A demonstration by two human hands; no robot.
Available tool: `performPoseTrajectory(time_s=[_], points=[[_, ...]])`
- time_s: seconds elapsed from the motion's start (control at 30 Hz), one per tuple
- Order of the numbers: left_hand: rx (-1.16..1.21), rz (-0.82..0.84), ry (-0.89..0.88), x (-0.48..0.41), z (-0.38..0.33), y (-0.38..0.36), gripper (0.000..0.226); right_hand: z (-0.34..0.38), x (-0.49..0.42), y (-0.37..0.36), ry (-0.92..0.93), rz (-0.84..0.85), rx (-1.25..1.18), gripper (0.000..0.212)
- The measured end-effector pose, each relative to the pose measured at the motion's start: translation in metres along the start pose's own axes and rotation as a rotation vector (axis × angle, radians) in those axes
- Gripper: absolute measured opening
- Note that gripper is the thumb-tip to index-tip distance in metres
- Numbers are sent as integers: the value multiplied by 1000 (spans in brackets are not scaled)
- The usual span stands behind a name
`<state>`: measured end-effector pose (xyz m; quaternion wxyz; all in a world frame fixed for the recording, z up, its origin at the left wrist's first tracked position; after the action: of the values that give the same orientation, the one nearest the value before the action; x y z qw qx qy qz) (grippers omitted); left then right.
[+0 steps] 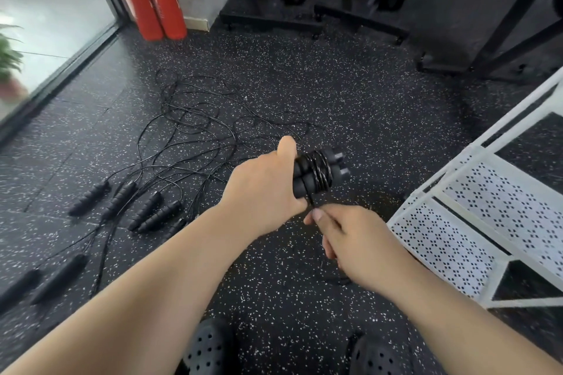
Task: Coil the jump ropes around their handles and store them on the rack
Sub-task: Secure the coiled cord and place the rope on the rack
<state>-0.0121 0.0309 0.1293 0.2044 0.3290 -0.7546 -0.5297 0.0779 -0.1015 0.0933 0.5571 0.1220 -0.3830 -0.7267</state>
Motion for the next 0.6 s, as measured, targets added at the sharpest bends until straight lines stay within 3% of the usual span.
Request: performPoseTrajectory(time_s=[0.17,0.33,0.47,0.6], points=[[-97,44,39,-1,11,-9,55,22,12,14,114,-34,306,20],[-177,206,-16,2,12,-24,65,39,16,45,224,-130,410,21],[-216,279,-248,15,-18,-37,61,32,6,69,264,-188,354,24],[-231,260,-399,23,-40,-36,62,12,-5,79,197,-155,165,13]])
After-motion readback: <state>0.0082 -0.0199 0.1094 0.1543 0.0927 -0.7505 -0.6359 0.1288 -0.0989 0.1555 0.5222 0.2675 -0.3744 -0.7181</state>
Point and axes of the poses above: each hand's wrist, its own x-axis away from the middle knuckle, its own y-axis out of the back of the hand, z = x × y, the point moved 8 cm from there along -x, towards the middle knuckle, and after that the axes turned 1 degree about -z, right-handed, at the moved point
